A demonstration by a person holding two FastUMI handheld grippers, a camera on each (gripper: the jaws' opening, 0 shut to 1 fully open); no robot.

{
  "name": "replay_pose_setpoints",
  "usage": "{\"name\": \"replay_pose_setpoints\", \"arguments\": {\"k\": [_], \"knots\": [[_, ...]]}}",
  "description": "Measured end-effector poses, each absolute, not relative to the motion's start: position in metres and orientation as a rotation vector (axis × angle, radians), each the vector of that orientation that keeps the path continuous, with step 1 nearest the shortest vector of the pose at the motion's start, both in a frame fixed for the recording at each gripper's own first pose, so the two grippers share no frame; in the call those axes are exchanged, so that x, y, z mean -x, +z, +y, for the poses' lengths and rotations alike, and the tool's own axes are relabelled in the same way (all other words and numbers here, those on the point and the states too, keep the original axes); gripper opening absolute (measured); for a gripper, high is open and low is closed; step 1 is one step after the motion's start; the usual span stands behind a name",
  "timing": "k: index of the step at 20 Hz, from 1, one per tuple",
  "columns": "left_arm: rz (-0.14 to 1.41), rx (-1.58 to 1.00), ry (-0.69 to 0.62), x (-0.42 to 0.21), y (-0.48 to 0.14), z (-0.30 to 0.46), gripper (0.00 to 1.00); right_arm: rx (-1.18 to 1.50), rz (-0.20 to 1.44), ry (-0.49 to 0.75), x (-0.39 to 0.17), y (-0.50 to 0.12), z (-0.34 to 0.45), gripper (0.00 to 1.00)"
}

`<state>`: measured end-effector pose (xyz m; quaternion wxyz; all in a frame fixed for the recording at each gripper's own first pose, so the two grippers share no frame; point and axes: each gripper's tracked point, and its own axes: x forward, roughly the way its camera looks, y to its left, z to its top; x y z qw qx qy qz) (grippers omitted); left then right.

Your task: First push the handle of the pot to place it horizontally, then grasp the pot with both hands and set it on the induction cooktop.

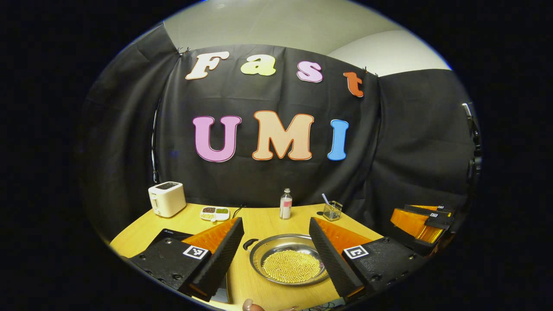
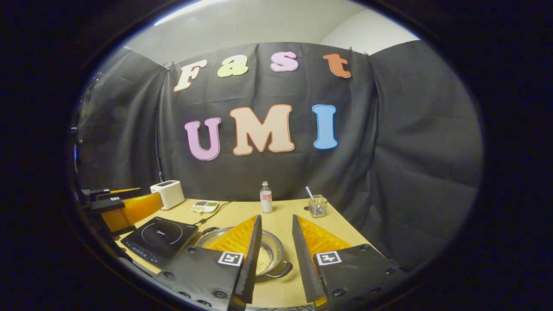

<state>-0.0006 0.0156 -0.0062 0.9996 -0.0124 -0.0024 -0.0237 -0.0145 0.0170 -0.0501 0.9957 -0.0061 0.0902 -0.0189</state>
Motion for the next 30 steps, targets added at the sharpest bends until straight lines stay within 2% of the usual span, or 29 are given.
{"name": "replay_pose_setpoints", "arguments": {"k": [4, 6, 7, 10, 12, 17, 18, 19, 21, 25, 28, 30], "knots": [[0.004, 0.032, -0.053, 0.003, -0.008, 0.022, 0.96, 0.012, 0.189, -0.036, 0.022, -0.048, 0.024, 0.41], [-0.005, 0.033, -0.044, 0.007, -0.003, 0.025, 0.98, 0.014, 0.18, -0.039, 0.021, -0.047, 0.025, 0.12], [-0.007, 0.029, -0.038, 0.008, -0.002, 0.027, 0.98, 0.016, 0.184, -0.037, 0.017, -0.05, 0.025, 0.1], [0.001, 0.029, -0.021, 0.008, -0.005, 0.029, 0.98, 0.03, 0.24, -0.008, 0.022, -0.064, 0.029, 0.11], [0.018, 0.036, -0.015, 0.008, -0.01, 0.027, 0.98, 0.019, 0.247, -0.015, 0.02, -0.068, 0.024, 0.0], [0.016, 0.03, 0.006, 0.004, -0.009, 0.021, 0.98, 0.012, 0.338, 0.014, 0.018, -0.101, 0.017, 0.0], [0.018, 0.024, 0.014, 0.002, -0.01, 0.02, 0.98, 0.013, 0.367, 0.026, 0.02, -0.111, 0.017, 0.03], [0.024, 0.017, 0.024, 0.0, -0.011, 0.02, 0.98, 0.016, 0.396, 0.033, 0.02, -0.122, 0.015, 0.0], [0.031, 0.007, 0.04, -0.003, -0.014, 0.02, 0.98, 0.02, 0.457, 0.056, 0.023, -0.146, 0.014, 0.03], [0.057, 0.001, 0.077, -0.008, -0.024, 0.021, 0.98, -0.056, 0.641, 0.106, 0.035, -0.209, 0.02, 0.0], [0.073, -0.007, 0.102, -0.008, -0.028, 0.023, 0.98, -0.117, 0.734, 0.108, 0.038, -0.237, 0.02, 0.03], [0.082, -0.006, 0.12, -0.008, -0.031, 0.025, 0.98, -0.133, 0.777, 0.105, 0.034, -0.25, 0.019, 0.0]]}}
